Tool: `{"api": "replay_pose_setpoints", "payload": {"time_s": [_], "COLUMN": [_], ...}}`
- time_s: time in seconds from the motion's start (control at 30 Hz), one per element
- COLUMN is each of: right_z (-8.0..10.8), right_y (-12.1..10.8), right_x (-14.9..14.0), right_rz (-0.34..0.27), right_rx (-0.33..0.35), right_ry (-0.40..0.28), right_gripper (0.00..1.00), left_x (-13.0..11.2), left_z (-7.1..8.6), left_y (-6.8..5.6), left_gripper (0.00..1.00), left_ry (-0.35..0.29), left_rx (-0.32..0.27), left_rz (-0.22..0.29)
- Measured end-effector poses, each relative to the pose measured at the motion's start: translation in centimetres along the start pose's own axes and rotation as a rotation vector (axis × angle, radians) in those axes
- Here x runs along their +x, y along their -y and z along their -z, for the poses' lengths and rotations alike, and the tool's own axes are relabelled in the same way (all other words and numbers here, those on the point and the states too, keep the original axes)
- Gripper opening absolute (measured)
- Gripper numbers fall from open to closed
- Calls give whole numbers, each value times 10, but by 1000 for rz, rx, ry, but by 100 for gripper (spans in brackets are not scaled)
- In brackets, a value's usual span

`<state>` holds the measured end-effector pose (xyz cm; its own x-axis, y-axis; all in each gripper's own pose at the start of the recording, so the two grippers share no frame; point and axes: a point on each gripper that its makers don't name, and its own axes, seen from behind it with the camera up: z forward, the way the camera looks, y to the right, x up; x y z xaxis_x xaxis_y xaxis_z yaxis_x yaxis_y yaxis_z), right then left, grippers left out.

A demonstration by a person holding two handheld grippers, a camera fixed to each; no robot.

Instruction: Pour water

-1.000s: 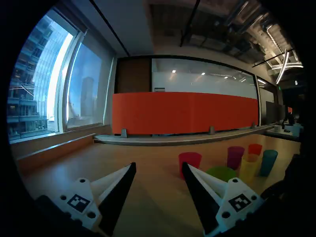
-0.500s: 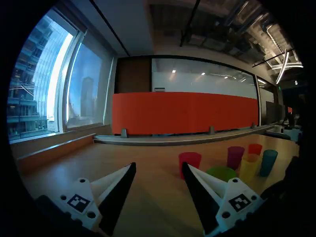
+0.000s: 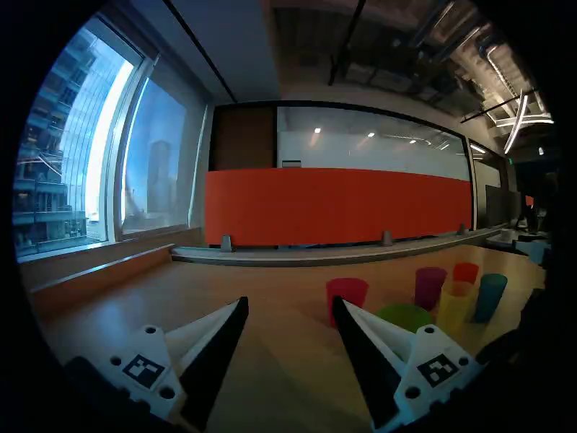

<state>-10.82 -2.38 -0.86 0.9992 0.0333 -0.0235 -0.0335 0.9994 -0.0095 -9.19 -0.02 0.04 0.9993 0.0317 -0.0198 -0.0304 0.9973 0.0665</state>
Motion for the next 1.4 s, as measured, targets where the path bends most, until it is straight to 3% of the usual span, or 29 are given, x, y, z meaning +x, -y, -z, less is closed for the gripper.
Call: {"api": "replay_pose_setpoints", "payload": {"time_s": [1.4], "right_z": [-3], "right_y": [-3], "right_x": [3], "right_rz": [-9], "right_rx": [-7], "right_ry": [6], "right_gripper": [100], "left_x": [0], "left_z": [0], "left_y": [0], "left_gripper": [86], "left_ry": [0], "left_rx": [0], "left_rz": [0]}}
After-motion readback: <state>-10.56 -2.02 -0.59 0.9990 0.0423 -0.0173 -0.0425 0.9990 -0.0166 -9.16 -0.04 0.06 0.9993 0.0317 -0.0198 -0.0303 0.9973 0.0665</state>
